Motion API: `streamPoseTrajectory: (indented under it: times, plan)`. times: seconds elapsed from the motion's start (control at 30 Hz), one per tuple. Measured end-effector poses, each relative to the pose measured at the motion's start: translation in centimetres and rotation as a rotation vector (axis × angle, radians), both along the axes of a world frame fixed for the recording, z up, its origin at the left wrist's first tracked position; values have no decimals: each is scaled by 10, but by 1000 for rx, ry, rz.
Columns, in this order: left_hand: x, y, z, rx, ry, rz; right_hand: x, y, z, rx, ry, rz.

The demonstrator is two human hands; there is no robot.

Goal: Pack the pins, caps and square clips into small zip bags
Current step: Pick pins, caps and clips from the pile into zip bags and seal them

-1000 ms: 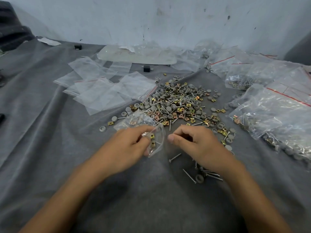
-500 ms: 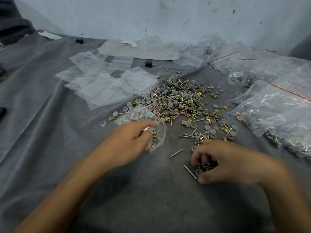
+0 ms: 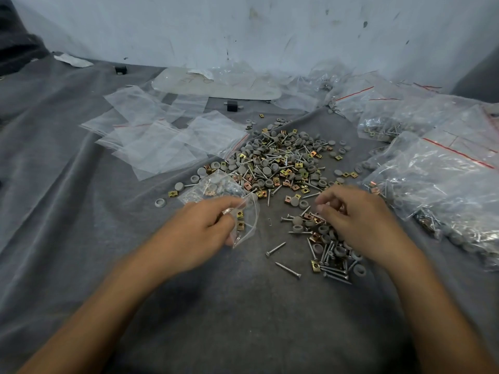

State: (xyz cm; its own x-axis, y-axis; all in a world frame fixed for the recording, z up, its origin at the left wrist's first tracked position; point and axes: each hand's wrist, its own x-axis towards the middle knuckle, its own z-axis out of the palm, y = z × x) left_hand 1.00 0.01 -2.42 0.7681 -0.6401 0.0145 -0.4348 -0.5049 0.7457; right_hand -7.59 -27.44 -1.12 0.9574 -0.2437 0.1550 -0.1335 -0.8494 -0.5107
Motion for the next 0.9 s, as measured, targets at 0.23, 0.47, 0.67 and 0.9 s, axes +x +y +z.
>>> streamPoseTrajectory:
  times: [0.23, 0.47, 0.67, 0.9]
  plan:
    - [0, 0, -1, -4, 6, 7, 11, 2, -8, -95, 207, 45]
    - [-1, -2, -1, -3, 38, 20, 11, 5, -11, -69, 192, 94]
    - [-1, -2, 0, -5, 38, 23, 8, 10, -8, -9, 123, 94]
    - [-1, -2, 0, -2, 38, 18, 6, 18, -5, 134, -56, 41]
